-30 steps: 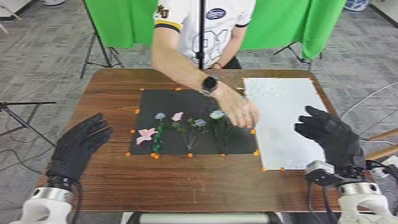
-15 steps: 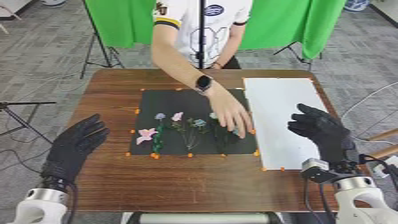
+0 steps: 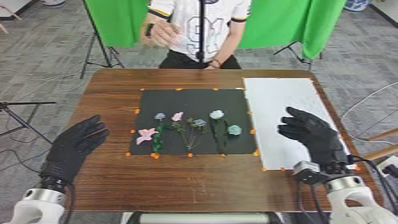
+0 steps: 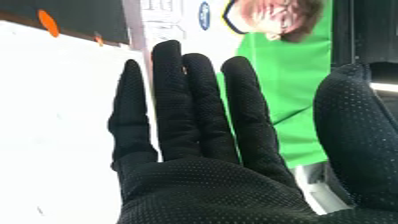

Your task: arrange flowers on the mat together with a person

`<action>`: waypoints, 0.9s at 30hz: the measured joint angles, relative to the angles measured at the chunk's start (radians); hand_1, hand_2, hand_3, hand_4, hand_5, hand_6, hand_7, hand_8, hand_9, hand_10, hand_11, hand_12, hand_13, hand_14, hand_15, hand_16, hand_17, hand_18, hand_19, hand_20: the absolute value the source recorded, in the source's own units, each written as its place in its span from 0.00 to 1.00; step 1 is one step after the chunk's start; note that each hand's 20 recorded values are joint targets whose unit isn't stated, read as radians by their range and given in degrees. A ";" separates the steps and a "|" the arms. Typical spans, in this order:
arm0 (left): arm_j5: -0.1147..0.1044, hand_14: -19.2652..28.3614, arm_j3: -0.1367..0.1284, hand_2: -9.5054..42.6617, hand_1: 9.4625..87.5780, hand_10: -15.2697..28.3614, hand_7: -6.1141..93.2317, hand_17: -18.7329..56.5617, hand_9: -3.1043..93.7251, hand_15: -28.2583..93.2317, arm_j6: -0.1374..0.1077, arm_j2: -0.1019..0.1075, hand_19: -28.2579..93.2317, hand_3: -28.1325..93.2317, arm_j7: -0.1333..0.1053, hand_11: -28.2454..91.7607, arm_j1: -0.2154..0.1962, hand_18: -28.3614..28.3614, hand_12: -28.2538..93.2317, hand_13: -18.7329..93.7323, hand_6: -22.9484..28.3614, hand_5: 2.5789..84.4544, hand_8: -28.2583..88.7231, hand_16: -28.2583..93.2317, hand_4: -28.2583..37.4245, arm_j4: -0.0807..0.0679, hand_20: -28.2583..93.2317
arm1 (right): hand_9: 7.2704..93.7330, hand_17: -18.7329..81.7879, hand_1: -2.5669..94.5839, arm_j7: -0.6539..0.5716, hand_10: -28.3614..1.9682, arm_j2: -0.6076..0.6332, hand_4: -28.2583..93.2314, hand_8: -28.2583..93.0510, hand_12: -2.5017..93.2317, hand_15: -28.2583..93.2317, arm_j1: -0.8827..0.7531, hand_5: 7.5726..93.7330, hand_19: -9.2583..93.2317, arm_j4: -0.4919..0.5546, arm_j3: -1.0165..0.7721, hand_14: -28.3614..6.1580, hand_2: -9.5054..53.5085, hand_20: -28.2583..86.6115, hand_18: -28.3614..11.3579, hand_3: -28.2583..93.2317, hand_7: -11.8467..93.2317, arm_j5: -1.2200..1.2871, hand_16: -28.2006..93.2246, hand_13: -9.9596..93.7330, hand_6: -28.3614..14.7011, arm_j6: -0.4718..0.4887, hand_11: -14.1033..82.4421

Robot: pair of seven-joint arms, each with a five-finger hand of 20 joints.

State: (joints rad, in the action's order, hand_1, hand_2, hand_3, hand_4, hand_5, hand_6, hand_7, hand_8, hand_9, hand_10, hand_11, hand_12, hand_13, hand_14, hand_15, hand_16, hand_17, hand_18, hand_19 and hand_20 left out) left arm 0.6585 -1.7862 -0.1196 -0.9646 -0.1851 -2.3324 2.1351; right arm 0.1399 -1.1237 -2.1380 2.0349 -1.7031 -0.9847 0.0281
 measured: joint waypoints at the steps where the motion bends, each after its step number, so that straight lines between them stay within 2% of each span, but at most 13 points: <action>1: 0.000 0.75 0.000 0.24 0.23 0.68 0.24 0.15 0.39 0.55 0.000 0.000 0.63 0.83 -0.001 0.46 0.000 0.87 0.34 0.41 0.57 0.46 0.16 0.22 0.12 0.000 0.31 | 0.46 0.32 0.20 -0.002 0.43 0.000 0.05 0.14 0.27 0.52 0.002 0.45 0.59 -0.001 0.002 0.46 0.19 0.50 0.18 0.98 0.29 -0.001 0.42 0.49 0.56 0.004 0.34; 7: 0.001 0.75 0.001 0.24 0.23 0.68 0.24 0.15 0.39 0.55 0.000 -0.001 0.63 0.83 -0.002 0.46 0.005 0.87 0.34 0.41 0.56 0.46 0.16 0.22 0.12 0.002 0.31 | 0.46 0.32 0.20 -0.006 0.44 0.000 0.05 0.14 0.27 0.52 0.024 0.45 0.59 -0.011 0.026 0.47 0.19 0.50 0.18 0.98 0.29 -0.006 0.43 0.49 0.56 0.013 0.34; 12: 0.001 0.75 0.020 0.24 0.23 0.68 0.24 0.15 0.39 0.55 0.000 0.005 0.63 0.83 0.000 0.46 0.041 0.87 0.34 0.41 0.56 0.46 0.16 0.22 0.12 -0.005 0.31 | 0.46 0.32 0.20 -0.006 0.43 0.001 0.05 0.14 0.28 0.52 0.043 0.45 0.59 -0.013 0.033 0.47 0.19 0.50 0.18 0.98 0.29 -0.014 0.43 0.49 0.56 0.013 0.34; 15: 0.000 0.75 0.020 0.24 0.23 0.68 0.24 0.15 0.39 0.55 0.001 0.007 0.64 0.83 0.000 0.46 0.051 0.87 0.34 0.41 0.56 0.46 0.16 0.22 0.12 -0.003 0.31 | 0.46 0.32 0.21 -0.010 0.43 0.001 0.05 0.14 0.28 0.52 0.044 0.45 0.59 -0.012 0.030 0.47 0.19 0.50 0.18 0.98 0.29 -0.016 0.43 0.49 0.56 0.013 0.34; 19: -0.001 0.75 0.008 0.24 0.23 0.67 0.24 0.15 0.39 0.55 -0.010 0.021 0.63 0.83 -0.005 0.46 0.023 0.87 0.34 0.41 0.56 0.46 0.16 0.22 0.12 0.008 0.31 | 0.46 0.32 0.20 -0.029 0.43 -0.003 0.05 0.14 0.27 0.52 0.038 0.45 0.59 -0.011 0.020 0.47 0.19 0.50 0.18 0.98 0.29 -0.010 0.43 0.50 0.56 0.015 0.34; 22: 0.000 0.75 -0.016 0.24 0.23 0.68 0.24 0.15 0.39 0.55 -0.008 0.027 0.64 0.83 -0.005 0.46 -0.016 0.87 0.34 0.41 0.56 0.46 0.16 0.22 0.12 0.016 0.31 | 0.46 0.32 0.21 -0.027 0.44 -0.004 0.05 0.14 0.27 0.52 0.039 0.45 0.59 -0.016 0.019 0.47 0.19 0.50 0.18 0.98 0.29 -0.008 0.43 0.50 0.56 0.015 0.34; 24: -0.005 0.75 -0.023 0.24 0.23 0.68 0.24 0.15 0.39 0.55 -0.012 0.031 0.64 0.83 -0.009 0.46 -0.031 0.87 0.34 0.41 0.56 0.46 0.16 0.22 0.12 0.015 0.31 | 0.46 0.32 0.21 -0.019 0.44 -0.003 0.05 0.14 0.27 0.52 0.043 0.45 0.59 -0.021 0.019 0.46 0.20 0.50 0.18 0.98 0.29 -0.008 0.43 0.50 0.56 0.013 0.34; 27: -0.011 0.75 -0.013 0.24 0.23 0.68 0.24 0.15 0.39 0.55 -0.020 0.033 0.64 0.83 -0.024 0.46 -0.023 0.87 0.34 0.41 0.57 0.46 0.16 0.22 0.12 0.009 0.31 | 0.46 0.32 0.21 -0.010 0.44 0.000 0.05 0.14 0.28 0.52 0.052 0.45 0.59 -0.026 0.019 0.46 0.19 0.50 0.18 0.98 0.29 -0.007 0.43 0.50 0.56 0.010 0.34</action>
State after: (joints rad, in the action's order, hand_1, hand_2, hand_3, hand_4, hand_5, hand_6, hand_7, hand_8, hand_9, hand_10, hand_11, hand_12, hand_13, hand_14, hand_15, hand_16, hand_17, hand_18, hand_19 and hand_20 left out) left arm 0.6478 -1.7995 -0.1398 -0.9317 -0.2090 -2.3555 2.1438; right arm 0.1302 -1.1233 -2.0857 2.0092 -1.6845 -0.9920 0.0383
